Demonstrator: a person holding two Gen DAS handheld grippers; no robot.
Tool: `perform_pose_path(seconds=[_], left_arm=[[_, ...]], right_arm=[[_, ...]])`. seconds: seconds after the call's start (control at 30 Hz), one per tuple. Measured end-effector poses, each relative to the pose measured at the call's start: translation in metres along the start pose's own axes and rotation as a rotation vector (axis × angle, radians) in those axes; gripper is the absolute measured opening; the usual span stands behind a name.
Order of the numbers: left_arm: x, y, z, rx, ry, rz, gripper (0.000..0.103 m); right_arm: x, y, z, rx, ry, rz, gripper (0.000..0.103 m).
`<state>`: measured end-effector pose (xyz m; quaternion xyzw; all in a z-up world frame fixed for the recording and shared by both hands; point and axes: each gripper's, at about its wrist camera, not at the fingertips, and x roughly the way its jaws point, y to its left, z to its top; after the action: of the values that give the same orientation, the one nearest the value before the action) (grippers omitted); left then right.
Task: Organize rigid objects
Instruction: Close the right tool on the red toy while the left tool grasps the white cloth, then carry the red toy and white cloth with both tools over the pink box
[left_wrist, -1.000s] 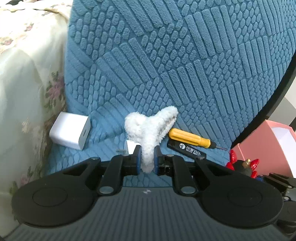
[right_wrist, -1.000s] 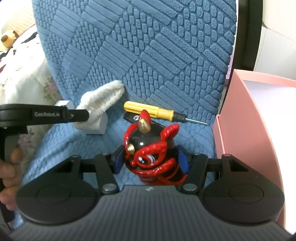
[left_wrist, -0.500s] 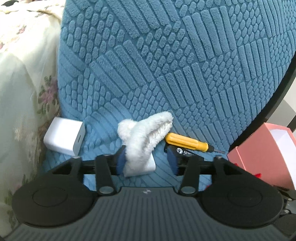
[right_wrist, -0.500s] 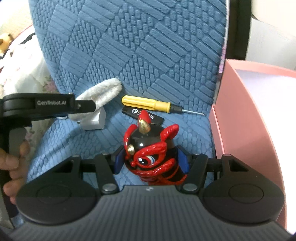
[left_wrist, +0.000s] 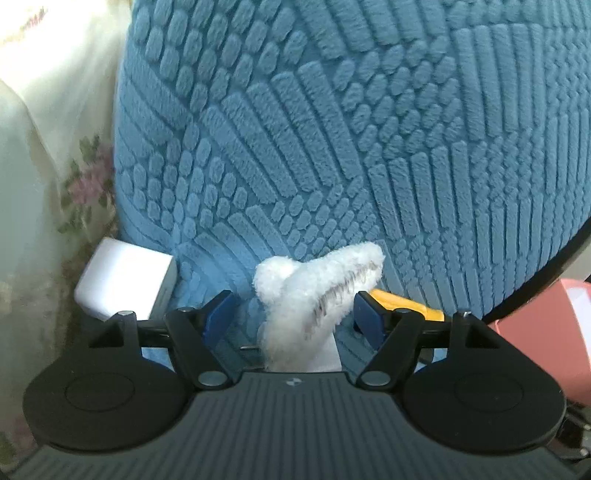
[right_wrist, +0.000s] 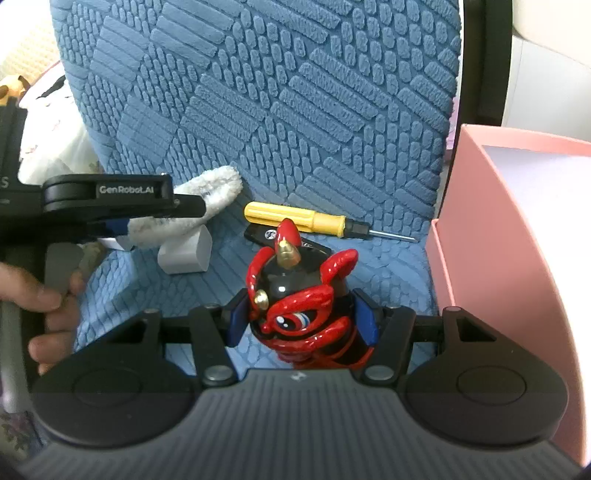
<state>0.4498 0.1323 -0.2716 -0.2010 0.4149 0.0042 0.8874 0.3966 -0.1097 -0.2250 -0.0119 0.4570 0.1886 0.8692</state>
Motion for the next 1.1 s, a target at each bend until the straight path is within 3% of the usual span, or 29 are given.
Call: perform_pose_path(seconds=[0.23,0.33,0.53,0.7,0.97,1.1], left_arm=[[0.014,0.005,0.005,-0.015,0.007,-0.028,0.074],[0.022,-0.001,0.007,-0.001,0.016,-0.040,0.062],[0.012,-0.016,0.003,0.047,-0.012,-0.003,0.055],[-0.005,-0.029,0.001,0.067,-0.031,0.029,0.053],[-0.052,-0.035,-0.016,0.010,-0.077,0.022,0.052],[-0.076,-0.036,-0.028,-0.033,-0.053,0.000,0.052]], right_arm=[[0.004,0.000,0.001,-0.035,0.012,0.009,0.061],[0.004,-0.002,0.002,-0.040,0.010,0.017,0.061],[-0.002,0.000,0.002,-0.042,0.001,0.028,0.061],[-0.007,0.000,0.000,-0.037,-0.002,0.030,0.061],[-0.029,-0.004,-0.004,-0.057,-0.029,0.022,0.061],[-0.048,-0.003,-0.007,-0.077,-0.035,0.018,0.061]])
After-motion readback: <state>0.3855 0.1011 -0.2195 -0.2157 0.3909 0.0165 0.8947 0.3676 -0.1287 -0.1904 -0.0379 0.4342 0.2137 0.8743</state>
